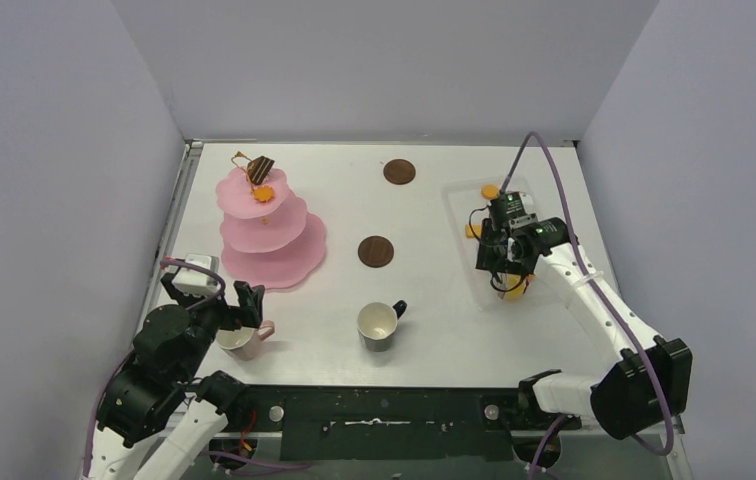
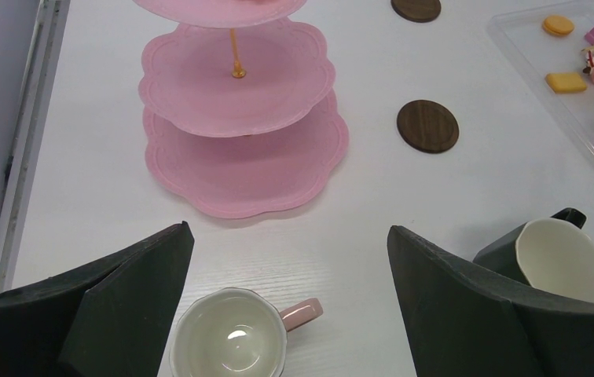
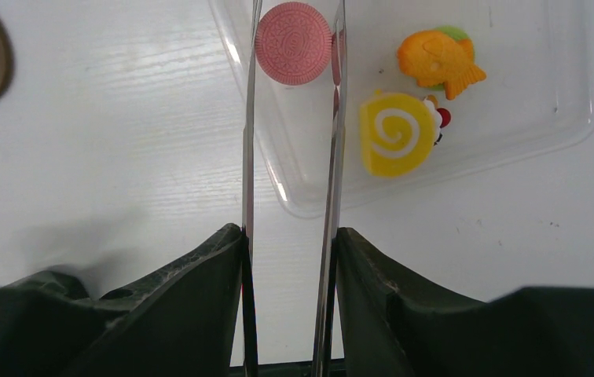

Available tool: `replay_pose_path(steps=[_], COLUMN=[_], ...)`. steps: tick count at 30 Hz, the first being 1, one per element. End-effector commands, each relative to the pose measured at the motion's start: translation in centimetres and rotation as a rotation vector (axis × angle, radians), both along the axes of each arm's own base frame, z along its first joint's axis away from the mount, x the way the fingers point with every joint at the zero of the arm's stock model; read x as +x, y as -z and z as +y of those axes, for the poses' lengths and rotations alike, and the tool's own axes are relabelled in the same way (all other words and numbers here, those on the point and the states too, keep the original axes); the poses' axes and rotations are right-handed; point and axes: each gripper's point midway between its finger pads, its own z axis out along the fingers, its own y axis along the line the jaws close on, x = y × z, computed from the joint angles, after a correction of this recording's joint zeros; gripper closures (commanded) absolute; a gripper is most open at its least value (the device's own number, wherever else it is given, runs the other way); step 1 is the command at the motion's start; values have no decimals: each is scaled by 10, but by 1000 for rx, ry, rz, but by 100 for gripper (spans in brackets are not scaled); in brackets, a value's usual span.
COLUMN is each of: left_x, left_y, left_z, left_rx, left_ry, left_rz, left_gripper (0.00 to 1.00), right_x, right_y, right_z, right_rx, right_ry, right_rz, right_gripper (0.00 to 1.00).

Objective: Serve the afternoon tea

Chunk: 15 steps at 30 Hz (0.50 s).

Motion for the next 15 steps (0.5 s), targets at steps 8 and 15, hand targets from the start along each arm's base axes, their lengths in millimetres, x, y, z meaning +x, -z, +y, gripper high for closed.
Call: replay_pose_path(steps=[8, 15], left_x=[-2, -9], left_y=[-28, -30], left_z=[21, 35], left_rx=[-20, -2], left_ry=[-95, -147], left_rz=[-105, -118], left_gripper=[7, 7], right_x=[41, 49], right_y=[-104, -147], right_z=[90, 185], right_rx=[141, 271], right_ry=[-198, -373], right_rz=[-329, -457], right_gripper=[57, 57])
